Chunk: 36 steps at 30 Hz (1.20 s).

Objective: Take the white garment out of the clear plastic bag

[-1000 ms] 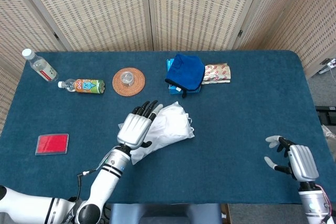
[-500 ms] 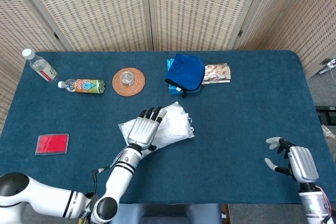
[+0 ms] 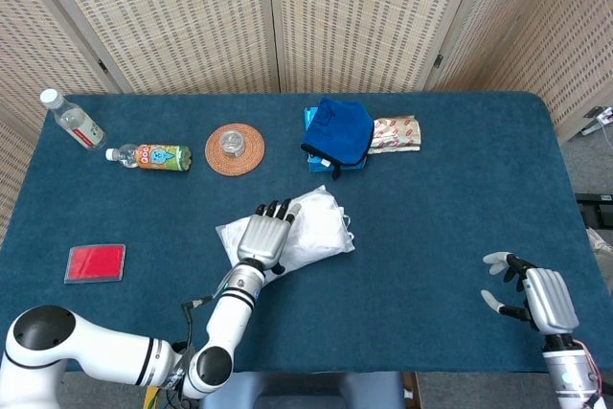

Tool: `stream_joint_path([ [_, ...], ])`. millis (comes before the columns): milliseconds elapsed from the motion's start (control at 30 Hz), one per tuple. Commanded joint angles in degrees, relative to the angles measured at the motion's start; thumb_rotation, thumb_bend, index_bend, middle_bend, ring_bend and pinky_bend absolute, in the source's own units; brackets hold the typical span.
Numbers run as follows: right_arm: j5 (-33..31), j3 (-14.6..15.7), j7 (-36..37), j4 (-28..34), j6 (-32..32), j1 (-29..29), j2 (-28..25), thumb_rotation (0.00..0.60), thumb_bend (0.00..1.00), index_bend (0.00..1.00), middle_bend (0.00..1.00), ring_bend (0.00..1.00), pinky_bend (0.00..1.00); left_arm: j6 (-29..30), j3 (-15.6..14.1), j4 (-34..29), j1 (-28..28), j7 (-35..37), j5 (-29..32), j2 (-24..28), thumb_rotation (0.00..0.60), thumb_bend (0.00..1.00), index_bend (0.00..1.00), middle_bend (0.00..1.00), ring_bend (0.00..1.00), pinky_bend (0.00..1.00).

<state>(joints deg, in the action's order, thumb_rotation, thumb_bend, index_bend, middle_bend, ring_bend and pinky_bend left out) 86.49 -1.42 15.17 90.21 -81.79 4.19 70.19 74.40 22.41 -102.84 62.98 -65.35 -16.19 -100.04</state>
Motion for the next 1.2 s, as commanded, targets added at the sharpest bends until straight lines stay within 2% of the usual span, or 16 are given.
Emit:
stream_joint_path([
  [33, -0.03, -0.01, -0.04, -0.01, 0.13, 0.06, 0.06, 0.6, 0.19, 0.39, 0.47, 0.51, 0.64, -0.66, -0.14, 1.33, 0.87, 0.48, 0.99, -0.51, 0.6, 0.0, 0.0, 0.0, 0.0, 0.09],
  [600, -0.21, -0.05, -0.03, -0.09, 1.08, 0.49, 0.48, 0.6, 0.19, 0.39, 0.47, 0.51, 0.64, -0.78, -3.83, 6.38, 2.18, 1.55, 2.32, -1.11, 0.6, 0.0, 0.0, 0.0, 0.0, 0.09],
  [1200, -0.41, -0.08, -0.15, -0.53, 1.84, 0.96, 1.67, 0.6, 0.19, 0.41, 0.47, 0.51, 0.64, 1.88, -7.79, 7.95, -0.12, 2.59, -2.67, 1.19, 0.6, 0.0, 0.0, 0.0, 0.0, 0.09],
])
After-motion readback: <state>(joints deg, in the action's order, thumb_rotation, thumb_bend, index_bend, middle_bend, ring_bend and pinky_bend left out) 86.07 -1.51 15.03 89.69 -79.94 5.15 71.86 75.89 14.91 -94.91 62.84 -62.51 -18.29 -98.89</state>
